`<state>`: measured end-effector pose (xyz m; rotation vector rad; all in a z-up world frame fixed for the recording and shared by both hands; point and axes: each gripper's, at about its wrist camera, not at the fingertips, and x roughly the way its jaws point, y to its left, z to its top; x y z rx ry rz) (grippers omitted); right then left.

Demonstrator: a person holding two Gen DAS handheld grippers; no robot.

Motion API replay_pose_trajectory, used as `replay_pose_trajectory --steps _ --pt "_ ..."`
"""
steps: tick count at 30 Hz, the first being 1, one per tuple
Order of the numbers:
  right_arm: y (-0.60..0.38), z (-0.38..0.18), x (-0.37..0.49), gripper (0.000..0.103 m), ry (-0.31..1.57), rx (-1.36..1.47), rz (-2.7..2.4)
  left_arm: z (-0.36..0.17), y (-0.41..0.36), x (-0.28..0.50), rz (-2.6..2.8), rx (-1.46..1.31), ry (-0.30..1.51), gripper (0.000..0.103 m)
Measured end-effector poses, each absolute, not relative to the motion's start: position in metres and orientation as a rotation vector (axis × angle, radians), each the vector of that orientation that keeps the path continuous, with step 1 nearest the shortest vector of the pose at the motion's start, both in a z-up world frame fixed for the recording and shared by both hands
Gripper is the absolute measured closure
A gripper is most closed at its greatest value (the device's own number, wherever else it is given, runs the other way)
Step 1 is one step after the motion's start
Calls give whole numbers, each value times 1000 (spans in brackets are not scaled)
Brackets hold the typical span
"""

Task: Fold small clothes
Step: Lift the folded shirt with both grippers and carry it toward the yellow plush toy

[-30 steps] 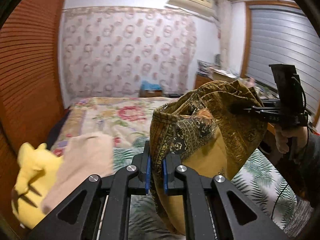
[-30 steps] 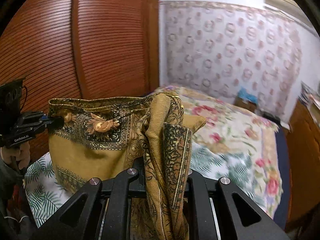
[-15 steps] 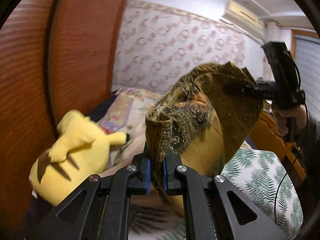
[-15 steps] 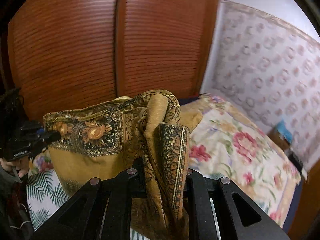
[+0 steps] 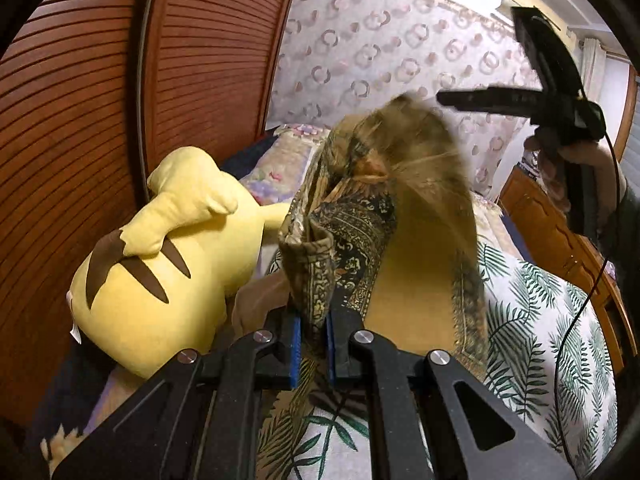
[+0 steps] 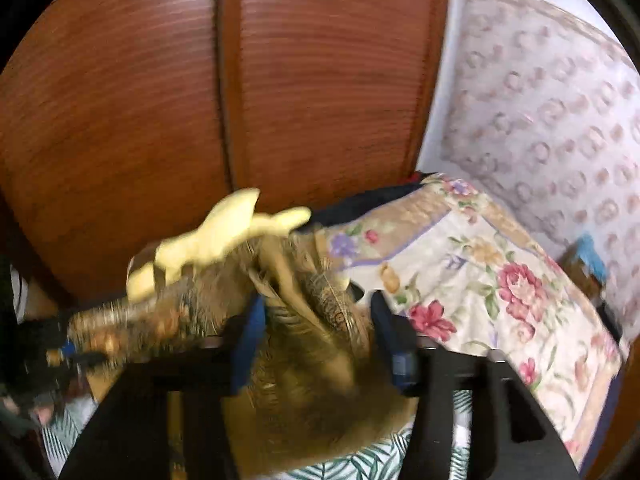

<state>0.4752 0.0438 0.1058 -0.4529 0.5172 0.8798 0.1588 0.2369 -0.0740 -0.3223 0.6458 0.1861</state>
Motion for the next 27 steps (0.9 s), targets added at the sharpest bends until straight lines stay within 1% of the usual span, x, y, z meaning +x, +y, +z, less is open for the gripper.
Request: replay_pose_trajectory --steps 3,7,8,9,11,13,14,16,18,19,21,27 --pt "31 102 485 35 495 -415 841 -77 239 159 194 -323 659 93" --pt "31 71 481 35 536 -411 864 -74 237 158 197 -309 663 92" --pt "33 62 483 35 554 -415 863 -73 237 156 192 -306 658 89" --pt "34 50 488 35 577 -412 863 -71 237 155 186 -303 649 84" --pt "42 34 498 35 612 -403 860 -67 237 151 179 -300 632 63" --pt "48 16 509 35 646 -397 845 -61 236 144 166 -305 602 51" --pt "56 8 516 35 652 -399 836 -58 236 142 163 -303 593 38" --pt "72 0 526 35 651 -388 827 -51 235 136 161 -300 569 19" --pt "75 -4 533 35 641 -354 826 -46 233 132 164 -290 554 17" --pt "76 -6 531 35 637 -353 820 -43 231 130 174 -279 551 14" --pt "80 -5 528 35 634 -354 798 -39 228 128 187 -261 551 13" --pt "42 15 450 35 606 -328 769 -23 214 120 217 -205 534 13"
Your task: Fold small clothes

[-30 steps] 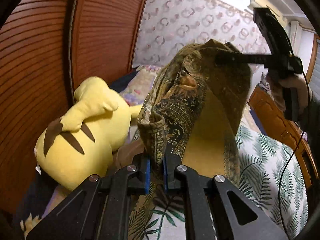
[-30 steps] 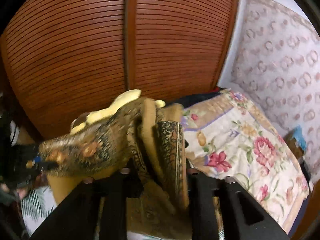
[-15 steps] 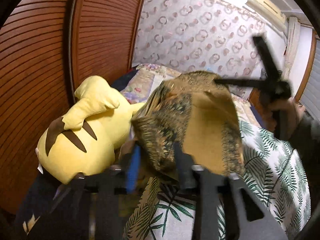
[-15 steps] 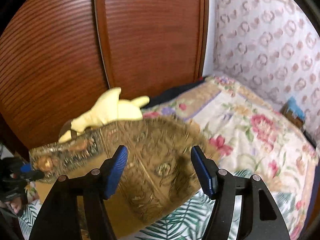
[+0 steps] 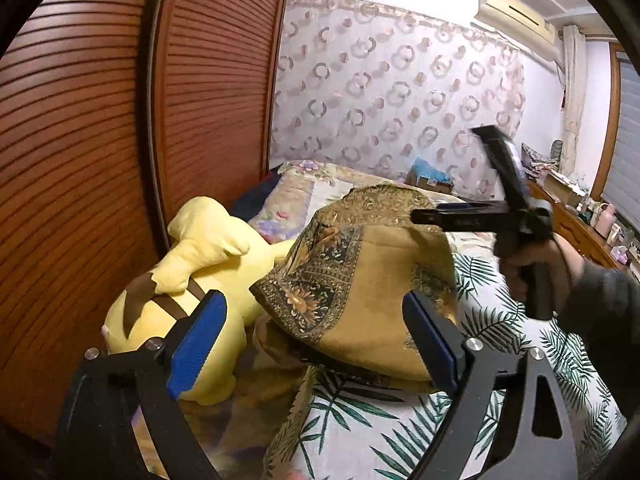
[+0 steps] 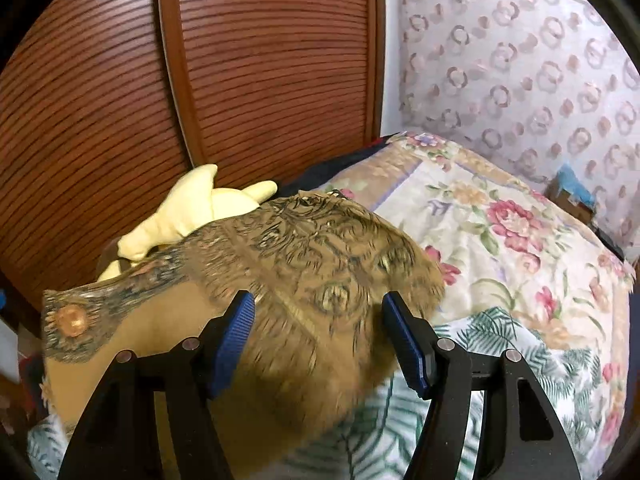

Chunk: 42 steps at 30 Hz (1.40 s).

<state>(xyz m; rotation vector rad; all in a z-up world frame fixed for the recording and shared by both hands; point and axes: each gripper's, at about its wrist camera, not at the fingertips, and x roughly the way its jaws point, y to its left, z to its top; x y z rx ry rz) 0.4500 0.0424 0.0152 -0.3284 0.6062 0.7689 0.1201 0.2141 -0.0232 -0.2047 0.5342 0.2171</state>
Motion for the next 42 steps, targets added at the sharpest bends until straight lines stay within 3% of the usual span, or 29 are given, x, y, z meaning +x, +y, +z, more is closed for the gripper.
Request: replay_pose_trajectory --steps 22,29,42 --pt "-136 24 198 35 428 -190 558 -2 96 82 18 -98 473 13" --pt "-168 19 138 20 418 -127 459 -2 61 70 -45 -73 468 13" --pt "-195 39 36 18 323 -36 289 26 13 46 -118 -54 427 13"
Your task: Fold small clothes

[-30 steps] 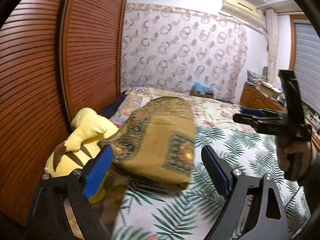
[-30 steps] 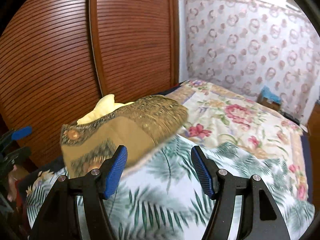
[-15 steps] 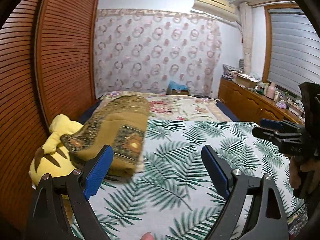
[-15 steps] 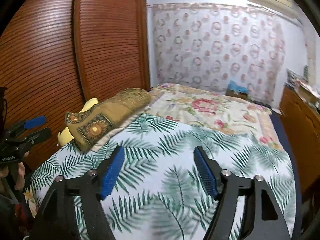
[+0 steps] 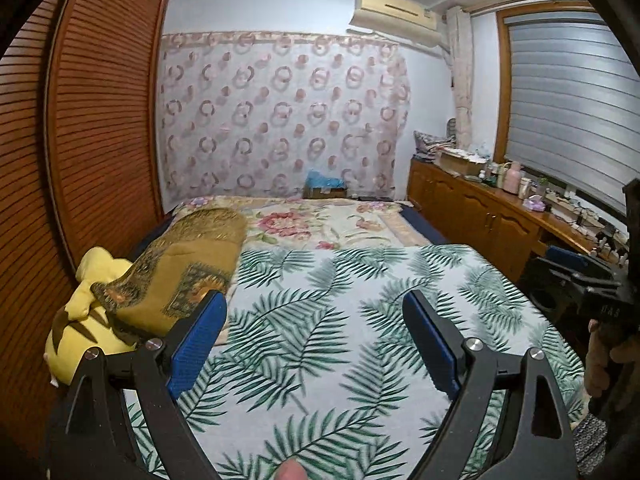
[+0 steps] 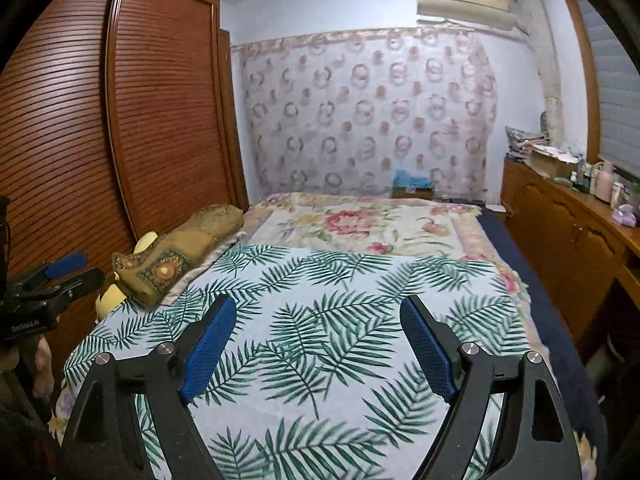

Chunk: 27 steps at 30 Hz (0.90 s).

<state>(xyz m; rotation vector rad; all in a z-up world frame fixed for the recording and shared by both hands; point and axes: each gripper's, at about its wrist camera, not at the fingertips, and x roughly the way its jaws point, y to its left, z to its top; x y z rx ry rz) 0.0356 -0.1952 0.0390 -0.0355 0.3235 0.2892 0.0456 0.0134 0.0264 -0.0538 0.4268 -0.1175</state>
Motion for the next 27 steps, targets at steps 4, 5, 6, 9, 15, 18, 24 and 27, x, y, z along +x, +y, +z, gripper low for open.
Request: replay_pose_trajectory --steps 4,5,6,9,15,18,24,27 --pt "-196 45 16 18 292 -21 255 42 2 44 -115 -31 403 13" --pt "-195 46 11 18 283 -22 249 46 -1 44 -115 -26 399 13" --pt "-194 47 8 18 274 -24 242 50 -4 44 -119 -20 392 13" --pt "-192 48 -3 18 252 -18 232 56 -11 41 -122 -12 383 13" --pt "-188 42 -3 18 236 -5 214 57 -14 40 -119 -24 389 13" --pt "-188 37 3 18 237 -5 214 56 -14 41 -120 -24 389 13" --pt "-194 36 7 18 243 -4 218 54 -15 39 -111 -18 387 13" --pt "-194 37 7 18 244 -5 217 54 -15 39 -109 -16 385 13"
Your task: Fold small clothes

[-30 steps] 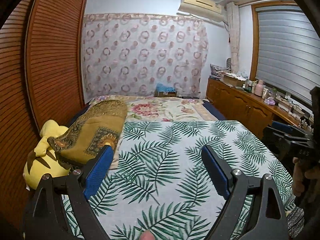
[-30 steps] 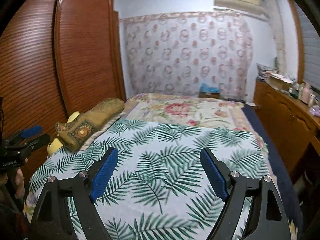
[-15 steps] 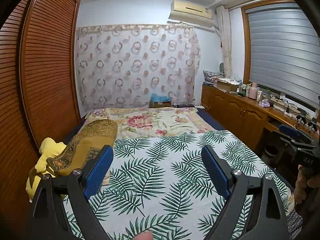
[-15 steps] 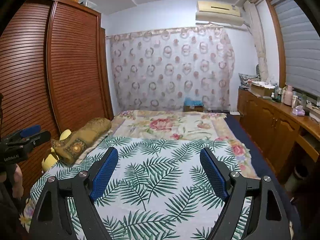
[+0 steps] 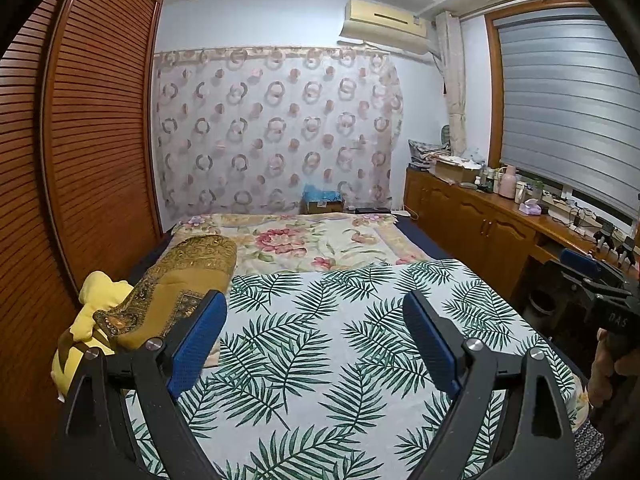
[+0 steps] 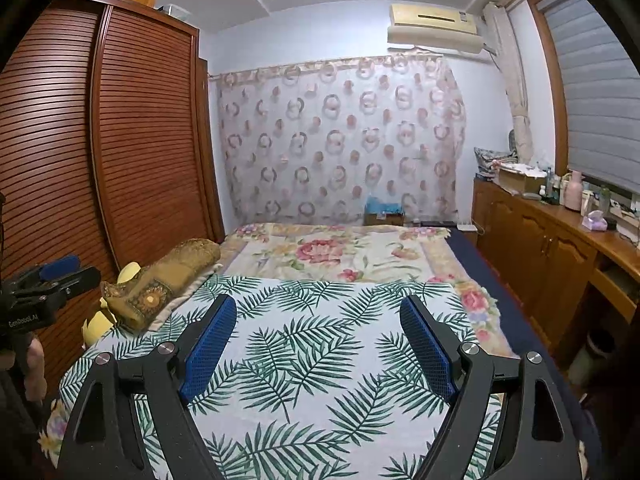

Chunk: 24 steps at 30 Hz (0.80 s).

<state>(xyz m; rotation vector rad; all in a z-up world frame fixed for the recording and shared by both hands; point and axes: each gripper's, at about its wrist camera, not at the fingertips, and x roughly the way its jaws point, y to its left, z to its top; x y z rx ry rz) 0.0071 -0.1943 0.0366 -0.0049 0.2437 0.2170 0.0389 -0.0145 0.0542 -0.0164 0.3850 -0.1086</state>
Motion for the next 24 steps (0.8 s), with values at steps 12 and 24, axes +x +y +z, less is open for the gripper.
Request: replay_pose_trajectory --steps 12,24 --pt "-198 38 8 18 243 -4 213 55 -12 37 -106 -18 381 13" --pt "-204 39 10 18 245 -10 219 57 -11 36 -109 -19 374 13"
